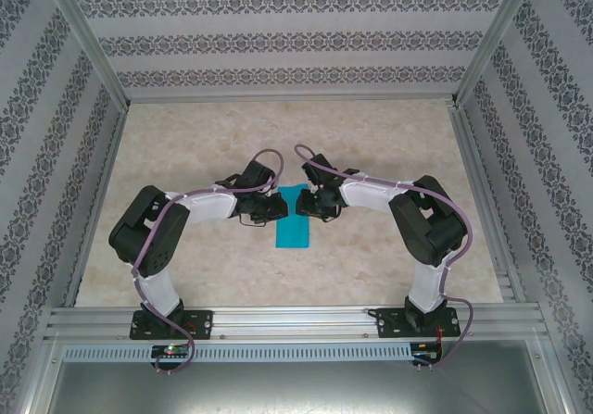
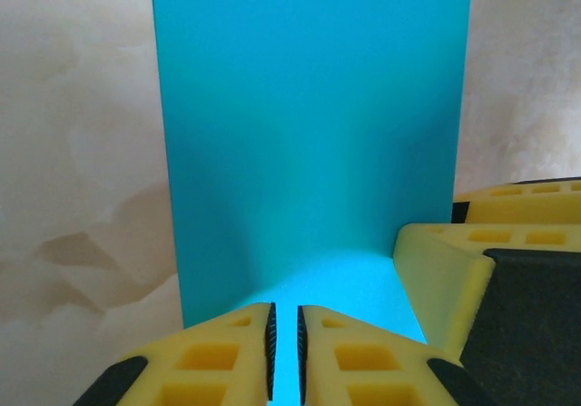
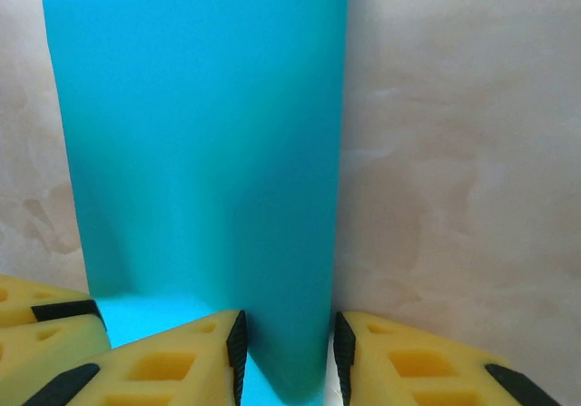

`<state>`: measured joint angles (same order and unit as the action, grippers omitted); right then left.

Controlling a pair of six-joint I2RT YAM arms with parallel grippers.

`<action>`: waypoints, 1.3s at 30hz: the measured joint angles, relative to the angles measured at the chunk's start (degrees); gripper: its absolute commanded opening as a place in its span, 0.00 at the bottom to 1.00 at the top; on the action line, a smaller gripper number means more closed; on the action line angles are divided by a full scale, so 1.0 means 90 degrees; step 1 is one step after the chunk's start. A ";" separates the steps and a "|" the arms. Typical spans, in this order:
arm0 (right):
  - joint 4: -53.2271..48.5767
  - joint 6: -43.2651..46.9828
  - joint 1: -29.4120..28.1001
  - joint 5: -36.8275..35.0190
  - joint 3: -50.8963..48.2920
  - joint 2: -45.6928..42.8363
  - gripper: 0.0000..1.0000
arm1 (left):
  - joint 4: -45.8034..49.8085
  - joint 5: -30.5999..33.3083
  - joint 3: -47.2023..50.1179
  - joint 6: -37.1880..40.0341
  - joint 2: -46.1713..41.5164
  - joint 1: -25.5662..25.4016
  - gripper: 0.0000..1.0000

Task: Fold a paper plane with a square sheet of paper (pick it up from the middle)
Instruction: Hold the square sheet of paper at the center of the table, then fold the square sheet of paper in half at the center of the table.

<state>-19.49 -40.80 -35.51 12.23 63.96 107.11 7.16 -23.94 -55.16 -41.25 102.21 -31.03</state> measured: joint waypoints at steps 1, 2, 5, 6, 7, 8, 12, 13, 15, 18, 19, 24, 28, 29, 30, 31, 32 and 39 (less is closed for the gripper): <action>0.0000 0.0000 0.0000 0.0000 0.0000 0.0000 0.34 | 0.0002 0.0000 -0.0019 0.0000 0.0024 -0.0015 0.15; 0.0000 0.0000 0.0000 0.0000 0.0000 0.0000 0.34 | 0.0000 -0.0002 -0.0034 0.0000 0.0044 -0.0019 0.14; 0.0000 0.0002 0.0000 0.0000 -0.0002 0.0000 0.34 | 0.0000 0.0002 -0.0068 0.0005 0.0090 -0.0049 0.13; 0.0000 0.0002 0.0000 0.0000 -0.0002 0.0000 0.34 | 0.0002 0.0012 -0.0068 0.0007 0.0109 -0.0056 0.13; 0.0000 0.0002 0.0000 0.0000 -0.0002 0.0000 0.34 | 0.0007 0.0024 -0.0068 0.0012 0.0134 -0.0058 0.12; 0.0000 0.0002 0.0000 0.0000 -0.0002 0.0000 0.34 | 0.0007 0.0032 -0.0068 0.0027 0.0155 -0.0058 0.12; 0.0000 0.0002 0.0000 0.0002 -0.0002 0.0000 0.35 | 0.0007 0.0070 -0.0068 0.0066 0.0236 -0.0058 0.12; 0.0000 0.0002 0.0000 0.0002 -0.0002 0.0000 0.35 | 0.0007 0.0073 -0.0068 0.0078 0.0236 -0.0061 0.12; 0.0000 0.0002 0.0000 0.0002 -0.0002 0.0000 0.35 | 0.0007 0.0075 -0.0068 0.0100 0.0236 -0.0058 0.12; 0.0000 0.0002 0.0000 0.0000 -0.0002 -0.0005 0.36 | 0.0007 0.0097 -0.0068 0.0138 0.0243 -0.0061 0.12; 0.0000 0.0002 0.0000 0.0000 -0.0002 -0.0015 0.36 | 0.0007 0.0097 -0.0068 0.0155 0.0245 -0.0061 0.12; -0.0002 0.0010 0.0012 -0.0049 -0.0039 -0.0095 0.40 | 0.0005 0.0107 -0.0068 0.0226 0.0250 -0.0061 0.12; -0.0053 0.0012 0.0049 -0.0095 -0.0124 -0.0386 0.42 | 0.0005 0.0114 -0.0068 0.0255 0.0260 -0.0061 0.12; -0.0058 0.0012 0.0058 -0.0095 -0.0151 -0.0503 0.42 | 0.0002 0.0114 -0.0068 0.0270 0.0262 -0.0061 0.12; -0.0056 0.0010 0.0075 -0.0092 -0.0182 -0.0622 0.41 | 0.0002 0.0114 -0.0068 0.0274 0.0265 -0.0061 0.12; -0.0051 0.0010 0.0090 -0.0073 -0.0219 -0.0758 0.40 | 0.0002 0.0114 -0.0068 0.0277 0.0265 -0.0061 0.12; -0.0022 0.0005 0.0100 -0.0041 -0.0272 -0.0903 0.37 | 0.0002 0.0114 -0.0068 0.0294 0.0267 -0.0063 0.12; 0.0627 -0.0406 0.0114 0.0695 -0.0716 -0.1299 0.16 | 0.0002 0.0114 -0.0073 0.0362 0.0279 -0.0066 0.12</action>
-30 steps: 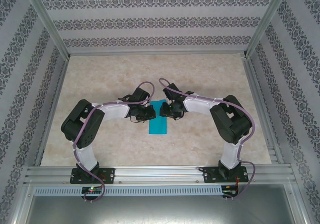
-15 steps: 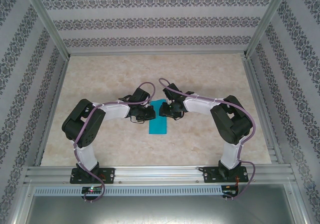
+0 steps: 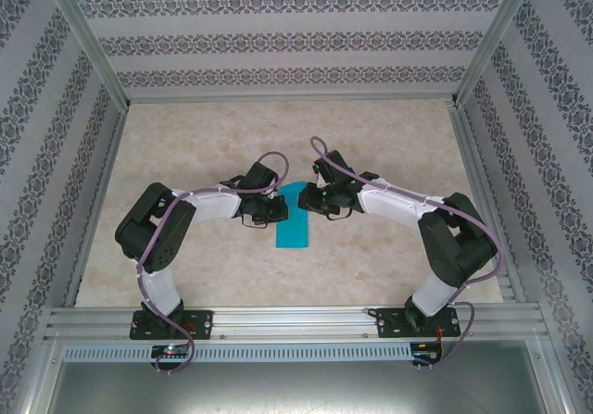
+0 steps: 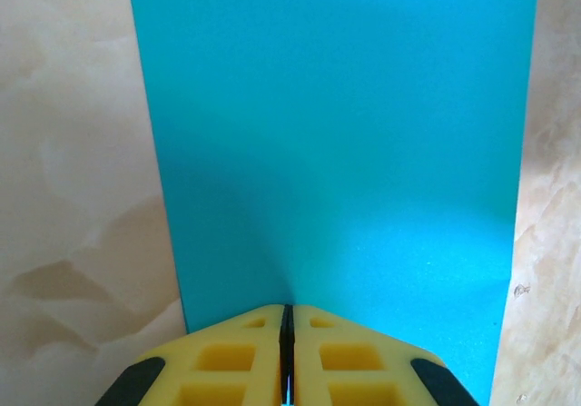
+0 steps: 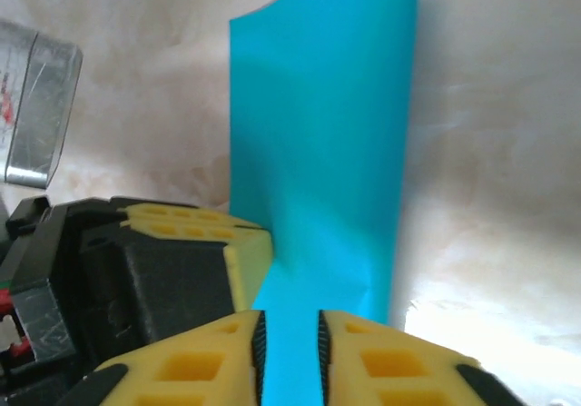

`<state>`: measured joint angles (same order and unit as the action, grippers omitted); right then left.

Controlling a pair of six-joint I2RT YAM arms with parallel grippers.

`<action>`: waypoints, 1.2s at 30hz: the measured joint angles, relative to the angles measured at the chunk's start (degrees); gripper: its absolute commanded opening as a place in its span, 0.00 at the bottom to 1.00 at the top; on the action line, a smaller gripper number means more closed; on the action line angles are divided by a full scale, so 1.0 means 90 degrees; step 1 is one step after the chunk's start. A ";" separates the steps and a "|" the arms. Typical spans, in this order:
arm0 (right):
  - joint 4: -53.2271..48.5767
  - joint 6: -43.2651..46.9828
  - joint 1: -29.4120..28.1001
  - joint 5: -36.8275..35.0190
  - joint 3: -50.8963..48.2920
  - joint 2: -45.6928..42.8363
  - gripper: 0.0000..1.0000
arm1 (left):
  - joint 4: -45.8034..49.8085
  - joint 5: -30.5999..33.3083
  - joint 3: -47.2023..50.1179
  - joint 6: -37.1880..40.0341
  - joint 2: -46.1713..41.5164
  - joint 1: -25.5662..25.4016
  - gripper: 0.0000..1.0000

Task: Fold a paper plane with a square sheet of paper (pick it up from the middle)
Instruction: Fold the square sheet of paper in half at the center of the table.

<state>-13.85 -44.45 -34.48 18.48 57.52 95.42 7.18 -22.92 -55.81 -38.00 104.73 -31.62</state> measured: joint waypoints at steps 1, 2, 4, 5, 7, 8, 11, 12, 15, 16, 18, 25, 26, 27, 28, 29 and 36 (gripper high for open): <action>0.0078 -0.0066 0.0000 0.0112 -0.0034 0.0032 0.14 | 0.0000 0.0000 -0.0002 0.0007 0.0002 0.0000 0.12; 0.0148 -0.0126 0.0000 0.0211 -0.0039 0.0087 0.12 | 0.0000 0.0000 -0.0005 0.0007 0.0002 0.0000 0.12; 0.0323 -0.0236 0.0002 0.0367 -0.0039 0.0248 0.09 | -0.0015 0.0002 -0.0010 0.0010 0.0010 -0.0005 0.12; 0.0401 -0.0260 0.0024 0.0437 -0.0039 0.0355 0.08 | -0.0024 0.0002 -0.0010 0.0010 0.0012 -0.0007 0.12; 0.0503 -0.0304 0.0029 0.0542 -0.0039 0.0556 0.08 | -0.0034 0.0000 -0.0012 0.0010 0.0017 -0.0007 0.12; 0.0534 -0.0316 0.0044 0.0578 -0.0039 0.0648 0.08 | -0.0044 0.0000 -0.0012 0.0010 0.0019 -0.0007 0.12; 0.0600 -0.0335 0.0070 0.0629 -0.0036 0.0874 0.07 | -0.0046 0.0002 -0.0012 0.0012 0.0022 -0.0012 0.12; 0.0619 -0.0335 0.0090 0.0629 -0.0036 0.0935 0.07 | -0.0046 0.0005 -0.0012 0.0012 0.0022 -0.0015 0.12; 0.0622 -0.0333 0.0141 0.0644 -0.0036 0.1047 0.06 | -0.0049 0.0005 -0.0012 0.0019 0.0022 -0.0017 0.12; 0.0619 -0.0330 0.0153 0.0639 -0.0036 0.1071 0.06 | -0.0049 0.0005 -0.0015 0.0024 0.0024 -0.0017 0.12; 0.0619 -0.0308 0.0155 0.0605 -0.0036 0.1105 0.06 | -0.0049 0.0005 -0.0024 0.0029 0.0032 -0.0017 0.12; 0.0622 -0.0204 0.0182 0.0527 -0.0036 0.1197 0.05 | -0.0058 0.0002 -0.0044 0.0036 0.0056 -0.0019 0.12; 0.0622 -0.0187 0.0192 0.0527 -0.0036 0.1197 0.05 | -0.0073 0.0002 -0.0046 0.0041 0.0063 -0.0019 0.12; 0.0622 -0.0182 0.0194 0.0527 -0.0036 0.1197 0.05 | -0.0073 0.0002 -0.0053 0.0051 0.0070 -0.0019 0.11; 0.0624 -0.0170 0.0194 0.0527 -0.0039 0.1197 0.05 | -0.0075 0.0000 -0.0058 0.0053 0.0075 -0.0022 0.11; 0.0646 -0.0163 0.0194 0.0527 -0.0049 0.1197 0.05 | -0.0073 0.0002 -0.0066 0.0053 0.0080 -0.0022 0.11; 0.0709 -0.0160 0.0189 0.0537 -0.0066 0.1175 0.05 | -0.0073 0.0000 -0.0092 0.0061 0.0104 -0.0022 0.11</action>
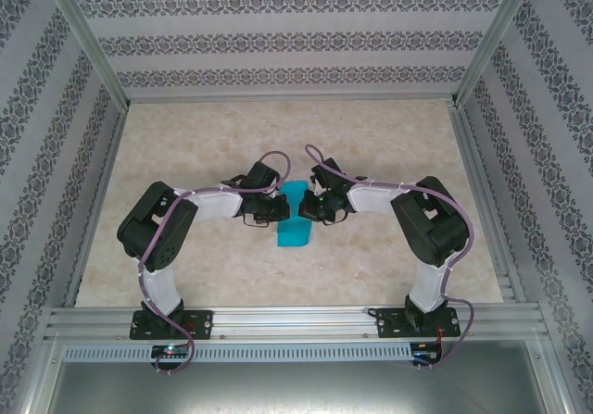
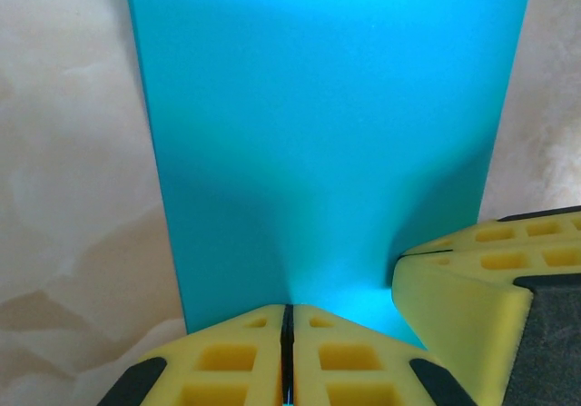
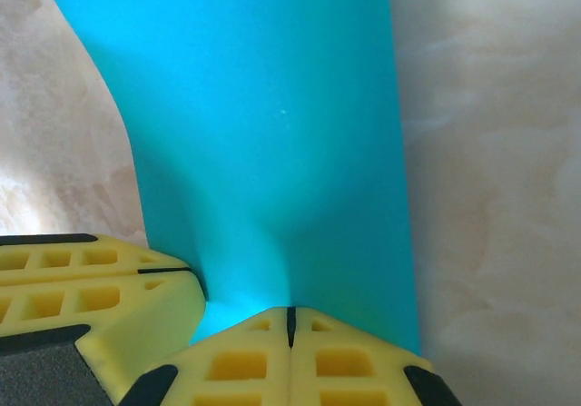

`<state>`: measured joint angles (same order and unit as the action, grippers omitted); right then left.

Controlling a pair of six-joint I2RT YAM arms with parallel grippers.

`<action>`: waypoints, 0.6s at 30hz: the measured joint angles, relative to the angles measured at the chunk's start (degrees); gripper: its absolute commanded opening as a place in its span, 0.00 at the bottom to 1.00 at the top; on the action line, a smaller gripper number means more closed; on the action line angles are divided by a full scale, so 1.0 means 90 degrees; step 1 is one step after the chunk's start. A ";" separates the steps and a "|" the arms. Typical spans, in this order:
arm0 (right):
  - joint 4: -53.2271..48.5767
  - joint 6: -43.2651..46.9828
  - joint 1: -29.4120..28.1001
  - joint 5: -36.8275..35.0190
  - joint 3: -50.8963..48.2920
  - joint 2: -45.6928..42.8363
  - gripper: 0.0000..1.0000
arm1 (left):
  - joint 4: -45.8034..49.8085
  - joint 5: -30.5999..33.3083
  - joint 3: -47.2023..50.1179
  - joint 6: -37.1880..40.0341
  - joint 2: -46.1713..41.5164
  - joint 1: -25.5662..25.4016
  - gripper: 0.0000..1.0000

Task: Fold a paper plane with a square sheet of paper (pick it up from the middle)
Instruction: Fold the square sheet of paper in half at the center of the table.

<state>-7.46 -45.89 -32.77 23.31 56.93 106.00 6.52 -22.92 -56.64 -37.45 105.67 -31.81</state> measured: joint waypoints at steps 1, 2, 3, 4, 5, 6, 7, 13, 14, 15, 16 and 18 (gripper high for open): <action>0.0002 0.0017 0.0000 0.0005 0.0000 -0.0005 0.05 | -0.0002 0.0000 -0.0007 0.0002 0.0007 0.0000 0.11; 0.0005 0.0034 0.0000 0.0015 0.0000 -0.0010 0.05 | -0.0002 0.0000 -0.0012 0.0012 0.0012 0.0000 0.11; 0.0010 0.0056 0.0000 0.0015 0.0000 -0.0012 0.05 | -0.0002 0.0000 -0.0017 0.0019 0.0015 0.0000 0.11; 0.0012 0.0083 0.0000 0.0017 -0.0005 -0.0015 0.05 | -0.0002 0.0000 -0.0019 0.0027 0.0017 0.0000 0.11; 0.0029 0.0102 0.0000 0.0019 -0.0022 -0.0019 0.05 | -0.0002 0.0000 -0.0022 0.0041 0.0017 0.0000 0.11; 0.0029 0.0124 0.0000 0.0019 -0.0039 -0.0022 0.05 | -0.0002 0.0000 -0.0022 0.0046 0.0019 -0.0002 0.11; 0.0034 0.0143 0.0000 0.0022 -0.0068 -0.0027 0.05 | -0.0002 0.0000 -0.0022 0.0049 0.0019 -0.0002 0.11; 0.0121 0.0240 0.0007 0.0022 -0.0291 -0.0180 0.05 | -0.0017 -0.0002 -0.0022 0.0117 0.0024 -0.0002 0.11; 0.0146 0.0260 0.0019 0.0022 -0.0321 -0.0194 0.05 | -0.0019 -0.0002 -0.0022 0.0119 0.0029 -0.0002 0.11; 0.0148 0.0267 0.0036 0.0029 -0.0340 -0.0211 0.05 | -0.0022 -0.0005 -0.0022 0.0129 0.0029 -0.0002 0.11; 0.0141 0.0272 0.0049 0.0034 -0.0345 -0.0223 0.05 | -0.0022 -0.0005 -0.0022 0.0138 0.0029 -0.0002 0.11; 0.0083 0.0287 0.0090 0.0022 -0.0347 -0.0260 0.05 | -0.0019 -0.0002 -0.0027 0.0141 0.0029 -0.0002 0.11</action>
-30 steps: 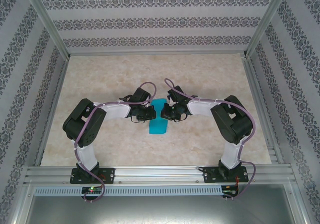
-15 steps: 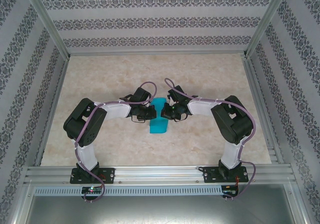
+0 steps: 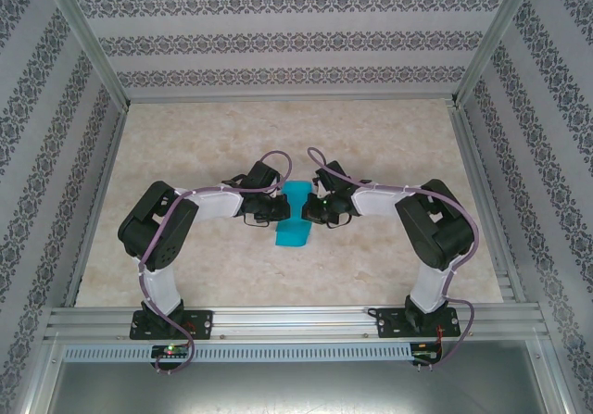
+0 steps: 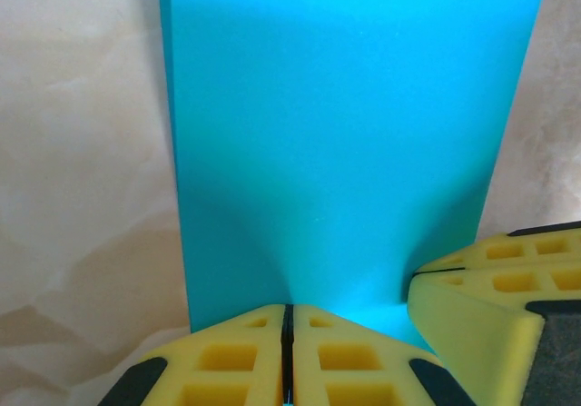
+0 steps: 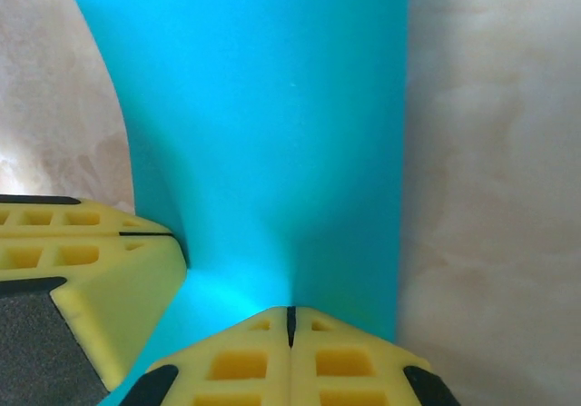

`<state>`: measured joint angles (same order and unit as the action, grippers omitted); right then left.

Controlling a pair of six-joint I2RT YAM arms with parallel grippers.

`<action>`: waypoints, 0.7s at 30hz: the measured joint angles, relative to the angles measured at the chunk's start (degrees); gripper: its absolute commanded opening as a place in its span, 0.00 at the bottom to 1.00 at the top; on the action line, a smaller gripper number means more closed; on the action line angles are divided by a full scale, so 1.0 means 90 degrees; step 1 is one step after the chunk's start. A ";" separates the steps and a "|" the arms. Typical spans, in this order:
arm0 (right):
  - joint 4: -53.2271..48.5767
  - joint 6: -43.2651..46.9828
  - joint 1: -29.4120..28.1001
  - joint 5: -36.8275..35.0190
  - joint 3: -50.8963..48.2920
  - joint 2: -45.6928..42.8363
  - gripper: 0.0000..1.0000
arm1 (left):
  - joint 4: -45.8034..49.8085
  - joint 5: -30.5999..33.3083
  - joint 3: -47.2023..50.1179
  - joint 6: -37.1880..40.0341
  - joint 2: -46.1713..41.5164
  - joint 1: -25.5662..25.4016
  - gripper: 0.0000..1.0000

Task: Fold a paper plane with a square sheet of paper (pick it up from the middle)
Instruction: Fold the square sheet of paper in half at the center of the table.

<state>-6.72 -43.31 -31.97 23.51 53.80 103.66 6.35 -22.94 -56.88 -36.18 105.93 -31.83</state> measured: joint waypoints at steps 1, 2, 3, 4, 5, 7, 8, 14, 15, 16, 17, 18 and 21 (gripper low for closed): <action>-0.0032 -0.0002 0.0002 -0.0007 0.0000 -0.0029 0.05 | 0.0000 0.0000 0.0000 0.0005 0.0000 -0.0002 0.11; -0.0063 -0.0002 0.0027 -0.0005 0.0000 -0.0070 0.05 | 0.0000 0.0002 0.0000 0.0017 0.0000 -0.0005 0.11; -0.0078 -0.0002 0.0039 -0.0005 0.0002 -0.0124 0.04 | 0.0000 0.0002 0.0000 0.0022 0.0000 -0.0005 0.11; -0.0075 -0.0005 0.0039 -0.0002 0.0010 -0.0158 0.04 | 0.0000 0.0002 -0.0002 0.0024 0.0000 -0.0005 0.11; -0.0075 -0.0007 0.0039 0.0000 0.0044 -0.0182 0.04 | 0.0002 0.0002 -0.0005 0.0027 0.0000 -0.0005 0.11; -0.0053 -0.0010 0.0039 0.0017 0.0146 -0.0177 0.04 | 0.0005 0.0005 -0.0005 0.0051 0.0000 -0.0005 0.11; -0.0056 -0.0010 0.0039 0.0019 0.0219 -0.0165 0.04 | 0.0005 0.0005 -0.0005 0.0070 0.0000 -0.0005 0.11; 0.0049 0.0000 0.0061 0.0044 0.0568 0.0192 0.03 | 0.0029 0.0007 -0.0017 0.0163 0.0000 -0.0005 0.11; 0.0046 0.0002 0.0080 0.0044 0.0593 0.0272 0.03 | 0.0032 0.0007 -0.0017 0.0168 0.0000 -0.0005 0.11; 0.0053 0.0010 0.0090 0.0041 0.0600 0.0333 0.03 | 0.0032 0.0007 -0.0017 0.0170 0.0000 -0.0005 0.11; 0.0056 0.0022 0.0126 0.0044 0.0600 0.0403 0.03 | 0.0034 0.0010 -0.0017 0.0172 0.0000 -0.0005 0.11; 0.0051 0.0027 0.0163 0.0044 0.0600 0.0464 0.02 | 0.0039 0.0010 -0.0017 0.0187 0.0000 -0.0005 0.11; 0.0109 0.0053 0.0260 0.0092 0.0580 0.0522 0.02 | 0.0044 0.0022 -0.0017 0.0192 0.0000 -0.0005 0.11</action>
<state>-5.74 -42.83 -29.63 24.34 59.02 108.36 6.74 -22.74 -57.04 -34.46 105.93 -31.88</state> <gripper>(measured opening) 0.048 0.111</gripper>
